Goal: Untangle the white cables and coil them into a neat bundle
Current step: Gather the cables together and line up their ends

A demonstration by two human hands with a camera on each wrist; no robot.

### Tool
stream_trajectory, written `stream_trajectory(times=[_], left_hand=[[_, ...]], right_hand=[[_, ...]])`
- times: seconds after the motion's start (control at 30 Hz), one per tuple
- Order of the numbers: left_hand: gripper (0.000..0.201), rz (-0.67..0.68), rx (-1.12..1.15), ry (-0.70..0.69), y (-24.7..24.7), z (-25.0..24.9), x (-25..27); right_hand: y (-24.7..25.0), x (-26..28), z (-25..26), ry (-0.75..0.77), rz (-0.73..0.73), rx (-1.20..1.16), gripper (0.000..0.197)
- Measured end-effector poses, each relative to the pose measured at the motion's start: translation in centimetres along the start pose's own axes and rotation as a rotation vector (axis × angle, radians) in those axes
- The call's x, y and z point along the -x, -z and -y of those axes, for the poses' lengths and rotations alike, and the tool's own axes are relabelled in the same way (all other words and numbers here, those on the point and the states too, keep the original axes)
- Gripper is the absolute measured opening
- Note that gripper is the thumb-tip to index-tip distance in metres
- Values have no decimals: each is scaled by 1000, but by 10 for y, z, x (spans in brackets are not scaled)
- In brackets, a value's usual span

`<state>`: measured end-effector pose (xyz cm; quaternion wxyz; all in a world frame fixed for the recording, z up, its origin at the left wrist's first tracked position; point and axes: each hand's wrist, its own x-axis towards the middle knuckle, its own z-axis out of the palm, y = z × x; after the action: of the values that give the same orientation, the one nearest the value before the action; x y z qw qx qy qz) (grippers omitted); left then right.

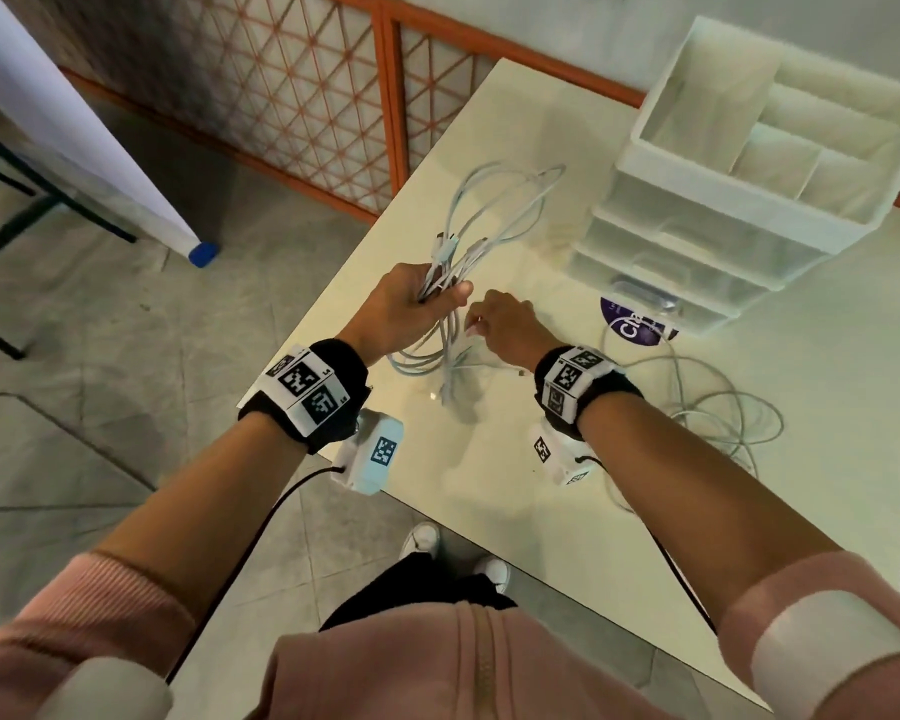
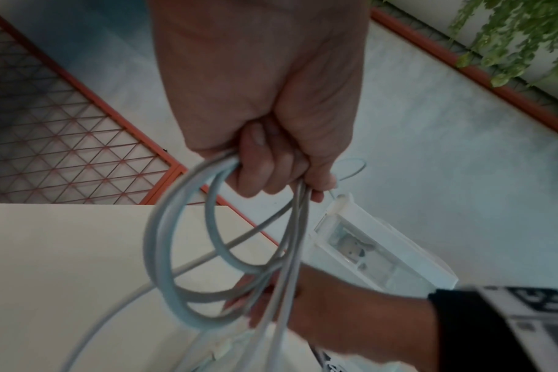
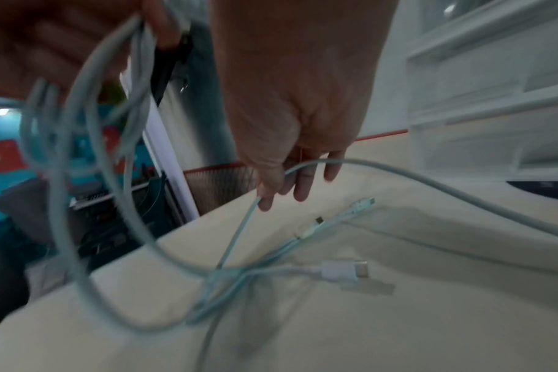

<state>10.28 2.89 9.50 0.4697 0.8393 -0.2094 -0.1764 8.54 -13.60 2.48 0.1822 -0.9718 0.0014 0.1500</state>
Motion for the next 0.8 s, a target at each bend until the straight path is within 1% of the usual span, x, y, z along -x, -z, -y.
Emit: stream_trajectory(times=[0.07,0.1,0.17,0.23,0.3,0.37,0.43,0.47,0.53,0.57,0.63,0.67,0.77,0.8], left_hand=[[26,-17,-70,42,0,3,-2],[26,-24,-103,64,1,4,-4],[31,-6,-162,119,-2,3,-9],[36,40,-247,193,-7,1,-15],[46,98,-346,231,-13,-7,-21],[54,88,-417,205,-17,-17,-25],[59,18,-408,159,-19,-31,-29],[57,-16,-374,132,-20,-38,-30],[43,-20,-254,67,-26,-52,-33],[38,13,-135,45,-30,-59,-34],[40,113,148,50,-42,-73,-31],[42,154,262,62,-49,-79,-29],[45,251,499,80,-67,-91,-25],[44,266,571,98,-71,-94,-25]], right_hand=[[15,6,-11,-55,-178,-211,19],[26,10,-17,-94,-255,-270,19],[51,22,-32,-191,-351,-340,19],[73,34,-44,-283,-422,-437,19],[95,52,-57,-337,-511,-503,24],[113,74,-67,-323,-596,-533,31],[125,94,-73,-310,-651,-577,30],[128,101,-75,-305,-662,-618,27],[132,114,-74,-264,-655,-752,21],[132,117,-71,-230,-642,-804,18],[133,124,-61,-153,-648,-828,14],[132,126,-57,-120,-677,-829,12],[129,128,-48,-67,-765,-871,10],[127,129,-46,-55,-753,-878,9]])
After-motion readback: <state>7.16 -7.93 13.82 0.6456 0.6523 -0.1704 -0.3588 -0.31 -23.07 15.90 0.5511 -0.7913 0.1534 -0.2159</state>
